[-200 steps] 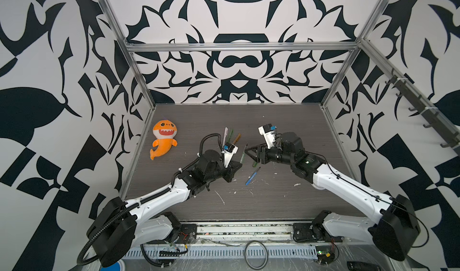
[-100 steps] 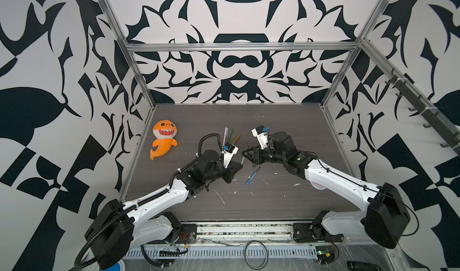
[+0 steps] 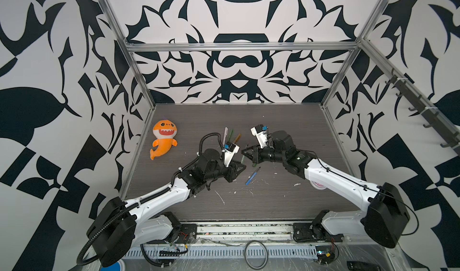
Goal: Insert the pens into the pen caps
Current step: 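Raise the green pen upright with the left gripper while the right gripper approaches, then hold the green pen upright while the right gripper reaches down to the green cap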
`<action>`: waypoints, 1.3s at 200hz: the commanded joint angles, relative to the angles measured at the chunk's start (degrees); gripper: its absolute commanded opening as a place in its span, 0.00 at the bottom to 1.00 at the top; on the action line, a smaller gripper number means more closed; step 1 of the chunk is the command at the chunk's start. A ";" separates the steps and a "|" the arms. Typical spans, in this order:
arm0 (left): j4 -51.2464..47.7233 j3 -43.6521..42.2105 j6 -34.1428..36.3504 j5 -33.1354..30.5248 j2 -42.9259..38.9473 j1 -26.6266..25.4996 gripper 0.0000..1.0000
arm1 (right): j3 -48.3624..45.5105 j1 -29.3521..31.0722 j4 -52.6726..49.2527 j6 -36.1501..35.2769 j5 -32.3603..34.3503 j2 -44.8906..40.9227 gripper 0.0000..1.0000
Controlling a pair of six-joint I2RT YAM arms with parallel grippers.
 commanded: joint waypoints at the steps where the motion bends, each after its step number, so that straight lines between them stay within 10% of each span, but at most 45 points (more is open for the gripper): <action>1: 5.75 -0.27 -2.66 0.13 0.35 -0.08 0.33 | 1.02 0.37 3.68 0.76 -0.90 -1.22 0.00; 82: 7.25 -0.16 -3.05 1.07 2.95 -0.08 0.08 | -0.39 0.37 7.92 3.50 -2.71 -0.13 0.00; 125: 7.02 -3.17 -3.18 -7.89 -0.61 -0.08 0.06 | 0.47 0.37 0.61 1.80 1.03 -4.43 0.32; 172: 7.49 -8.01 -2.50 -12.29 -3.99 0.01 0.07 | -0.69 -1.67 -15.29 0.64 19.06 -12.25 0.22; 218: 13.93 -11.05 -1.73 -4.58 -4.61 0.00 0.07 | -1.30 -9.65 -18.57 2.01 16.93 -5.76 0.01; 260: 15.80 -12.15 -2.38 -0.96 -4.90 -0.08 0.07 | 1.89 -10.44 -17.76 0.82 13.97 7.69 0.19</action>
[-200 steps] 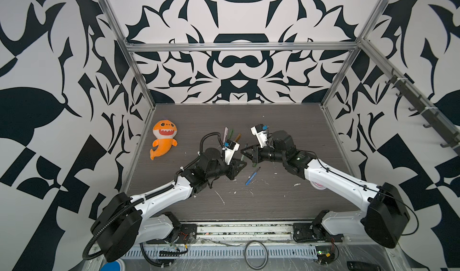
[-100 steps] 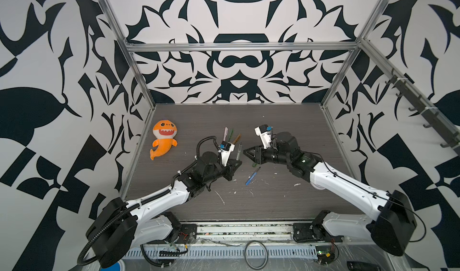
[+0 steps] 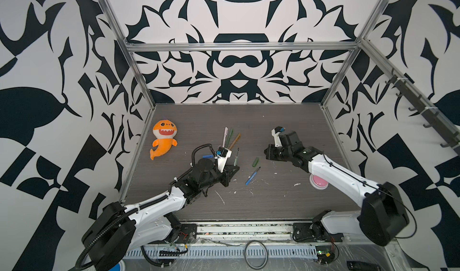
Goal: Insert the pens into the pen caps
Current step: 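Hold the green pen upright while the right gripper reaches down to the green cap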
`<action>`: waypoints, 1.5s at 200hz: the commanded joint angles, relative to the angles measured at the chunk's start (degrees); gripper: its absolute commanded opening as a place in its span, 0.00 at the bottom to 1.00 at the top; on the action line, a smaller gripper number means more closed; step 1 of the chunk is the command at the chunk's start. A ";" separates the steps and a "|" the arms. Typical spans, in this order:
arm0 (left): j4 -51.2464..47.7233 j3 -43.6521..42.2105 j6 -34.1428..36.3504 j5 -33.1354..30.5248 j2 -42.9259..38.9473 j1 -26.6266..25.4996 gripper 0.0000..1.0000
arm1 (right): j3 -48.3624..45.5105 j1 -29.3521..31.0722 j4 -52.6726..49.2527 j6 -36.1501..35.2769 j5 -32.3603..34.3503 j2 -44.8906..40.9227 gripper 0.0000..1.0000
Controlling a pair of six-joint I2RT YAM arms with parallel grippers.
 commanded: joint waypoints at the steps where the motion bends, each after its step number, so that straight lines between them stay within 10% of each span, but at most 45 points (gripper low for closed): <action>1: 3.69 -0.87 -0.05 3.47 -1.10 -0.10 0.07 | 2.63 -0.06 -0.66 -0.47 -1.65 4.57 0.20; 300: 3.00 -2.10 -0.10 3.39 -1.96 -0.08 0.07 | 7.31 1.06 5.66 3.95 -3.07 23.01 0.24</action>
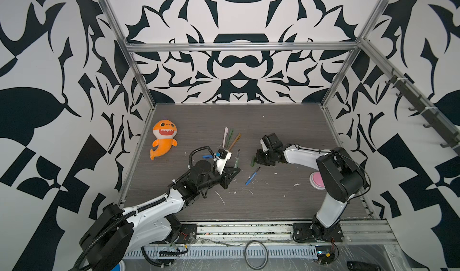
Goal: Insert the pens into the pen caps
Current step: 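Hold the green pen upright while the right gripper reaches down to the green cap, then close the right gripper on the green cap and lift it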
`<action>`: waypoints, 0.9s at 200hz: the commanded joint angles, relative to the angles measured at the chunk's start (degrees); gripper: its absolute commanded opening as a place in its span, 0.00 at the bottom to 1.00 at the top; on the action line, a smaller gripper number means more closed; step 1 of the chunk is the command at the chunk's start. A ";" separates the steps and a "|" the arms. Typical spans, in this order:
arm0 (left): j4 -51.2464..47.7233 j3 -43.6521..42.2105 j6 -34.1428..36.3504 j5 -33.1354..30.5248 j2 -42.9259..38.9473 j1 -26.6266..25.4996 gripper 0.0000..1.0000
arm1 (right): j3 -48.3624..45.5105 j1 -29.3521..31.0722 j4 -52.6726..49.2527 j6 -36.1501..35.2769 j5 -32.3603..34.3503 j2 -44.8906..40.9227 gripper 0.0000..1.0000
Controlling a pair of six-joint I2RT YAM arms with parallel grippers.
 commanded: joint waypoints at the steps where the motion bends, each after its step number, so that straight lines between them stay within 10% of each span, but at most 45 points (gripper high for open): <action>1: 0.64 -0.36 0.40 0.50 -0.23 -0.07 0.07 | 2.46 0.42 -0.83 -0.61 0.13 -0.58 0.24; 180: -1.79 0.88 1.31 0.66 -1.12 -0.07 0.08 | 6.17 1.28 -4.56 -2.46 -1.38 0.87 0.24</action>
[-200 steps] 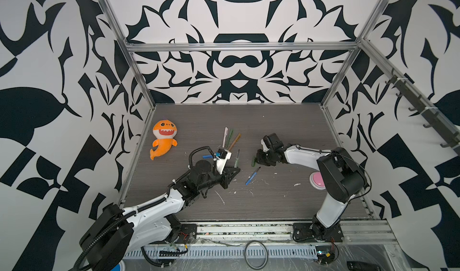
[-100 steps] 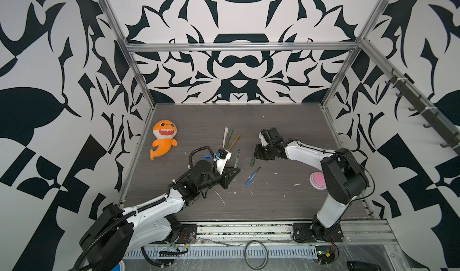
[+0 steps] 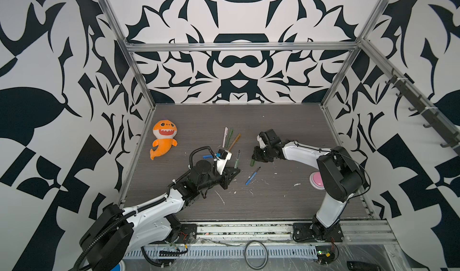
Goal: Insert the pens into the pen caps
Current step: 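Close the right gripper on the green cap and lift it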
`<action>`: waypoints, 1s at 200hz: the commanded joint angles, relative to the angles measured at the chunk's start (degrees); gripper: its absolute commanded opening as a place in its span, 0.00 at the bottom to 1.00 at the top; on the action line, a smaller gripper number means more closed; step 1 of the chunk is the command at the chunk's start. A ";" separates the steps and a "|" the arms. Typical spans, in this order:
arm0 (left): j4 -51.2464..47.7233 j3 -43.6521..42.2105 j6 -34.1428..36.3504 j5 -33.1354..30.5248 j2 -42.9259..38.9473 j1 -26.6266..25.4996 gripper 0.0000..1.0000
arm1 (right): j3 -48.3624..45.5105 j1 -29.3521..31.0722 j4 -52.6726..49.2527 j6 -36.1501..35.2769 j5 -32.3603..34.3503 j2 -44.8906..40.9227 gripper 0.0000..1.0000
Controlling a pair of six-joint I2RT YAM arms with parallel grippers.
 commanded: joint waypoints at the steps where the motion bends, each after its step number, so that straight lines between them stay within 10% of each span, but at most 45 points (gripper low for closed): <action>1: -0.80 0.88 0.71 0.42 -1.06 -0.07 0.08 | 1.28 0.44 -0.39 0.99 -0.33 0.16 0.24; 200: -0.35 0.73 0.99 0.43 -0.40 -0.04 0.08 | 3.31 1.85 -5.52 -4.41 2.89 3.79 0.23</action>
